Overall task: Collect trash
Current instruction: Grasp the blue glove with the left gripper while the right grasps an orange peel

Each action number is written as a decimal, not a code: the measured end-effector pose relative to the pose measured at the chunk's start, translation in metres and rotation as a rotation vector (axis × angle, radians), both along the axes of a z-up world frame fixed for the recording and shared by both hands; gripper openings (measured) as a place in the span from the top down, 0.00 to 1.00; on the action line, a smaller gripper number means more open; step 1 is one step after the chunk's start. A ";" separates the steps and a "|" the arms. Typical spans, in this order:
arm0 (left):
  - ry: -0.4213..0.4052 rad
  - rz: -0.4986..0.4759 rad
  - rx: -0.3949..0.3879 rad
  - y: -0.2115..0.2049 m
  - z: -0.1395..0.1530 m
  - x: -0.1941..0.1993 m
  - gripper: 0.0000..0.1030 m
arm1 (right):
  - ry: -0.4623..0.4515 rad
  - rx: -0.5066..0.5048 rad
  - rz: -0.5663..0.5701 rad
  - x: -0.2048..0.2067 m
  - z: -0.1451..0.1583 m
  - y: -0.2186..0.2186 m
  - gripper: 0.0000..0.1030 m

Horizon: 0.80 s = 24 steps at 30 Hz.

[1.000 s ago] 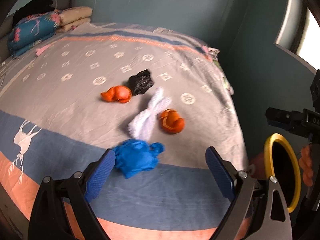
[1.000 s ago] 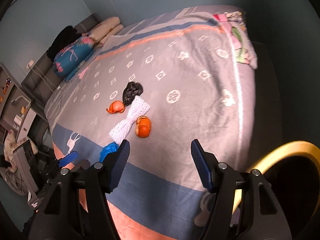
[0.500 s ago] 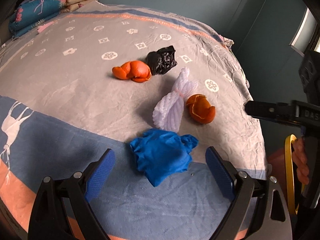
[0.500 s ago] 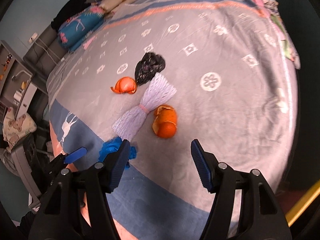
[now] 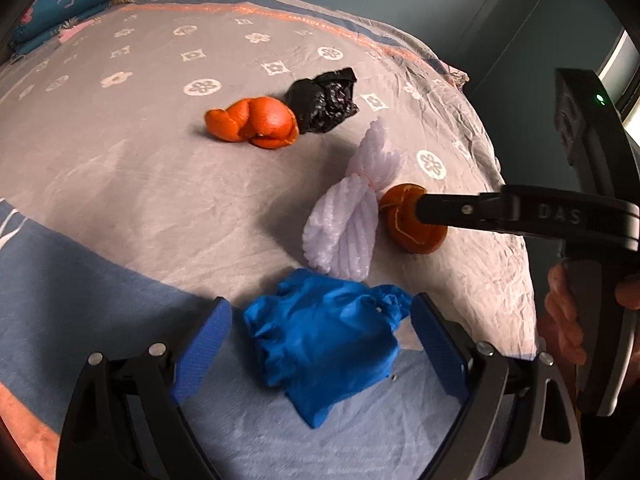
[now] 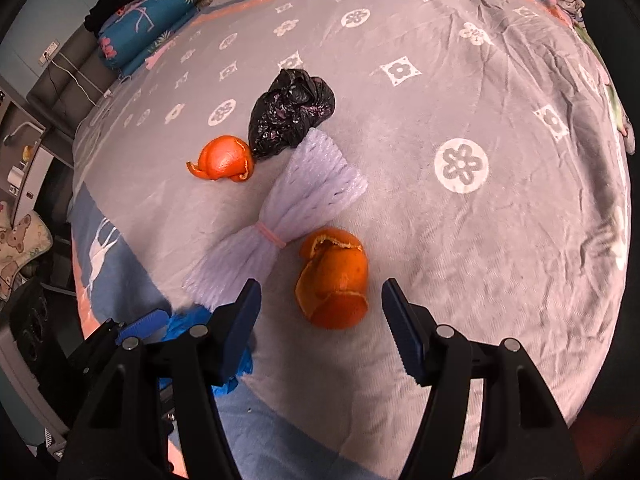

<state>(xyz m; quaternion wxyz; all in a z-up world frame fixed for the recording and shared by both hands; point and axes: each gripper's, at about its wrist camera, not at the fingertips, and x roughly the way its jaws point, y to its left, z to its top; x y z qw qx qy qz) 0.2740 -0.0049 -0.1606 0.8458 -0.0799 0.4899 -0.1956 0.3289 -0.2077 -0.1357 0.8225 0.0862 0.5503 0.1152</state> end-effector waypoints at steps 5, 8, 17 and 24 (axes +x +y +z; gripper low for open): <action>-0.004 -0.018 0.009 -0.005 -0.007 0.002 0.27 | 0.020 -0.019 0.004 0.011 -0.011 0.003 0.44; -0.013 -0.029 0.013 -0.007 -0.008 0.002 0.38 | 0.044 -0.027 0.013 0.017 -0.019 0.006 0.53; -0.024 -0.058 0.015 -0.012 -0.006 0.000 0.69 | 0.029 -0.060 0.016 0.020 -0.024 0.012 0.69; -0.037 -0.100 -0.005 -0.014 0.009 -0.009 0.77 | 0.014 -0.064 0.004 0.016 -0.019 0.013 0.75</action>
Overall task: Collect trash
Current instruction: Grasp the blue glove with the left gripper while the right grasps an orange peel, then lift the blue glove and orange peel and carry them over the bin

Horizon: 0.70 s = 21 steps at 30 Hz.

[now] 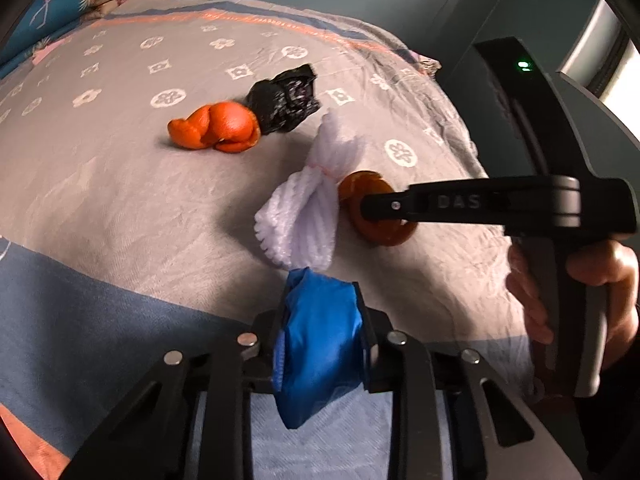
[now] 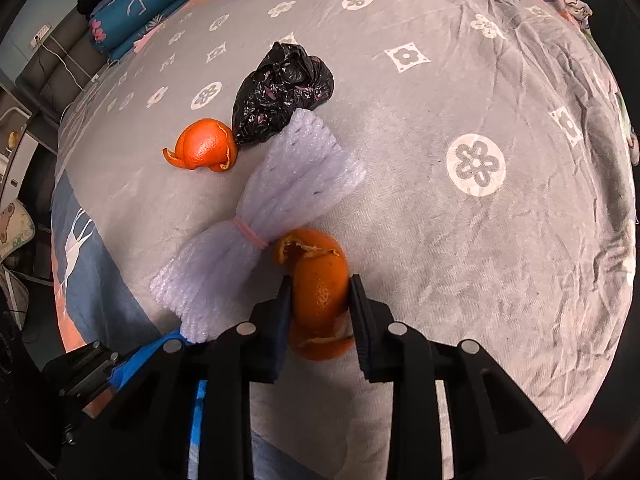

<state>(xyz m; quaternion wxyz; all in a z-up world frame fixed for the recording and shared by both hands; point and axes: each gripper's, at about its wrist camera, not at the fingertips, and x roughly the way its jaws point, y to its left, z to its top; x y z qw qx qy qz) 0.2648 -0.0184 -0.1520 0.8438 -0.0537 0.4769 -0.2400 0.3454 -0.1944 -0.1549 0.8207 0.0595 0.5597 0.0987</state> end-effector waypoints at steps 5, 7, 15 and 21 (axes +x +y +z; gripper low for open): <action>-0.008 -0.010 -0.027 0.006 0.015 -0.010 0.77 | -0.024 0.015 -0.011 -0.009 0.010 -0.005 0.75; -0.025 -0.006 -0.028 0.010 0.022 -0.014 0.77 | -0.040 0.018 -0.016 -0.013 0.018 -0.007 0.75; -0.081 0.003 -0.017 0.017 0.049 -0.034 0.78 | -0.075 0.062 -0.023 -0.038 0.052 -0.020 0.75; -0.110 0.019 -0.018 0.021 0.066 -0.046 0.78 | -0.114 0.093 -0.016 -0.069 0.079 -0.030 0.75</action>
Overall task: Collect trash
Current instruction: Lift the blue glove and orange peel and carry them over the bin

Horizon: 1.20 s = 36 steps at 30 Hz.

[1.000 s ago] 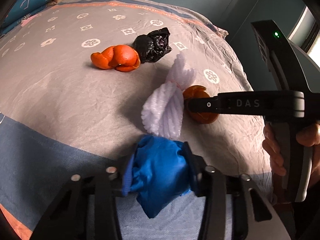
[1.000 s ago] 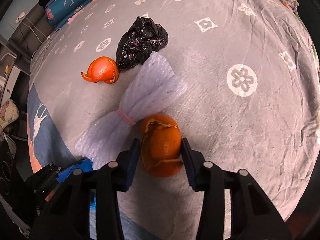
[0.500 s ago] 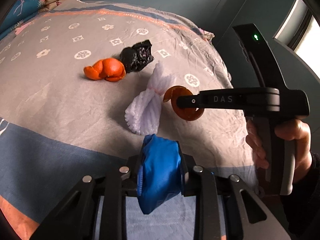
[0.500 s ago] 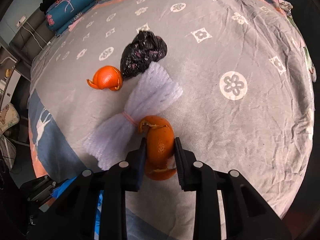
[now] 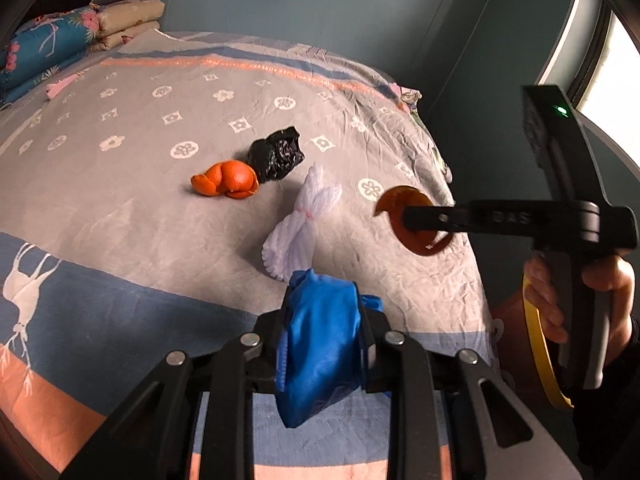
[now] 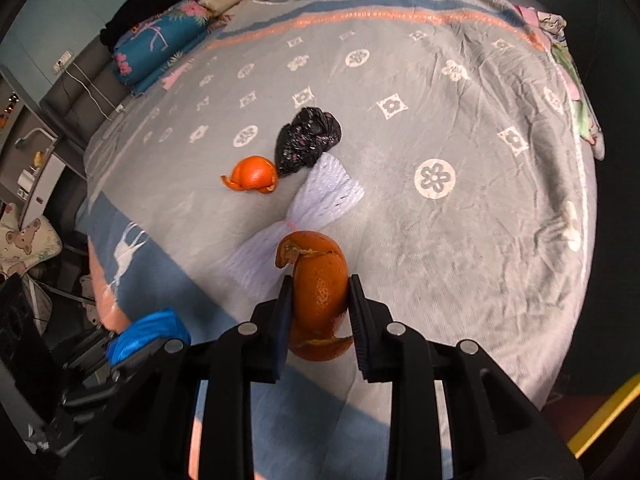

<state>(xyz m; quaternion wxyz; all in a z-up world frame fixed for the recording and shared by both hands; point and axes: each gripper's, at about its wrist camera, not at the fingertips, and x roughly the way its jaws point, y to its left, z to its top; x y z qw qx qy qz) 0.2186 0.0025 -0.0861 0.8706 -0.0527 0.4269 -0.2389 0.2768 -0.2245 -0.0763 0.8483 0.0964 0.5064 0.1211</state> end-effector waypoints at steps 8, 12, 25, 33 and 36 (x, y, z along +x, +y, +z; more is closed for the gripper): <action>-0.036 0.001 -0.013 -0.001 0.021 -0.018 0.78 | -0.059 0.031 -0.014 -0.044 0.031 -0.017 0.75; -0.055 -0.005 -0.023 -0.007 0.033 -0.027 0.78 | -0.076 0.053 -0.035 -0.068 0.043 -0.032 0.75; -0.129 -0.056 -0.044 -0.045 0.078 -0.061 0.78 | -0.160 0.106 -0.095 -0.139 0.075 -0.083 0.75; -0.186 -0.128 -0.062 -0.083 0.105 -0.089 0.78 | -0.242 0.123 -0.155 -0.188 0.098 -0.123 0.75; -0.202 -0.158 -0.069 -0.099 0.114 -0.098 0.78 | -0.257 0.126 -0.178 -0.201 0.103 -0.135 0.75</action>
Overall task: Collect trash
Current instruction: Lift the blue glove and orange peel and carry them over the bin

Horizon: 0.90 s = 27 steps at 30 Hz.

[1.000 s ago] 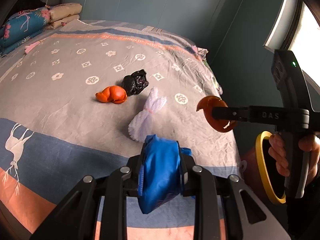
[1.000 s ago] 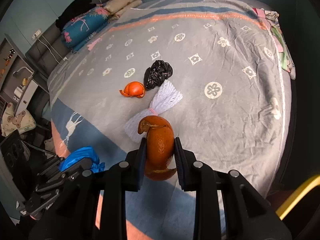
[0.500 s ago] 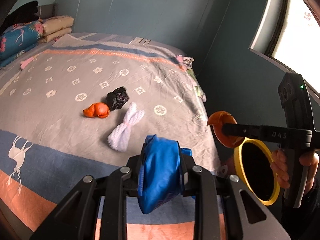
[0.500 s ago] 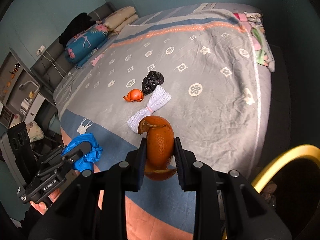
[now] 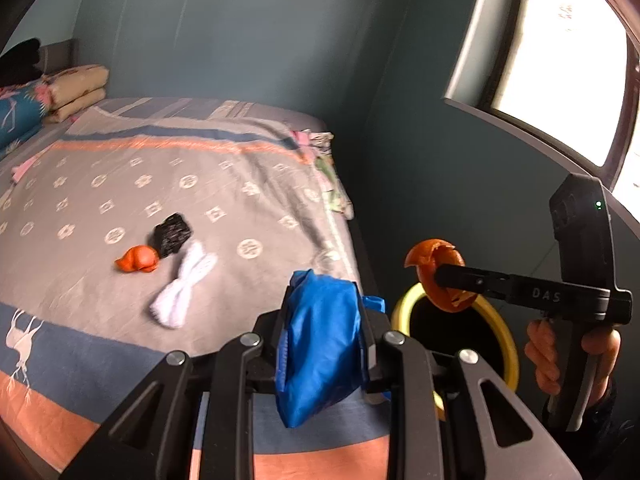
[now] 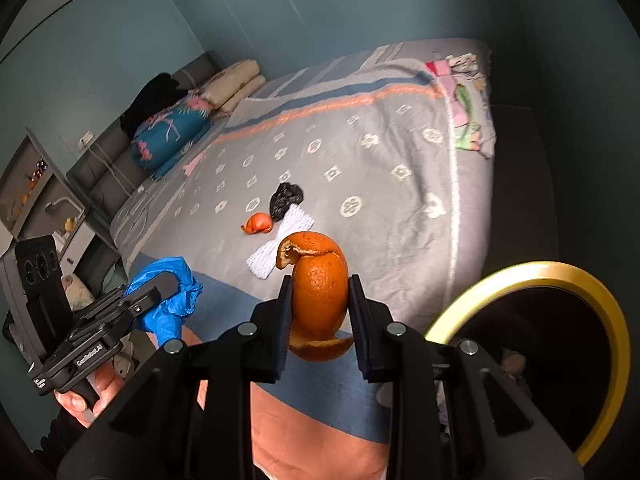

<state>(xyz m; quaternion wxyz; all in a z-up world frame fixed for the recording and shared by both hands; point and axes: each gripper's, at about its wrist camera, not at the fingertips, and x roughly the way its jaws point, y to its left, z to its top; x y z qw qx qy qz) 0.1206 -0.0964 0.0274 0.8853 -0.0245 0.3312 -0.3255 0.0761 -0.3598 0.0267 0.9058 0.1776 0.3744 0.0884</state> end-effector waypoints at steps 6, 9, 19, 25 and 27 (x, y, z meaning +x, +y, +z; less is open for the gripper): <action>-0.001 -0.061 -0.023 -0.033 0.010 -0.016 0.78 | -0.026 0.010 -0.067 -0.031 0.009 -0.030 0.75; 0.000 -0.089 -0.024 -0.050 0.009 -0.023 0.77 | -0.025 0.008 -0.111 -0.046 0.009 -0.046 0.75; 0.001 -0.164 0.016 -0.097 0.004 -0.040 0.77 | -0.031 0.034 -0.201 -0.074 0.001 -0.091 0.75; 0.016 -0.178 0.045 -0.116 -0.001 -0.038 0.77 | -0.015 0.050 -0.228 -0.080 -0.011 -0.110 0.74; 0.020 -0.184 0.052 -0.123 -0.004 -0.037 0.77 | -0.012 0.052 -0.238 -0.082 -0.015 -0.114 0.74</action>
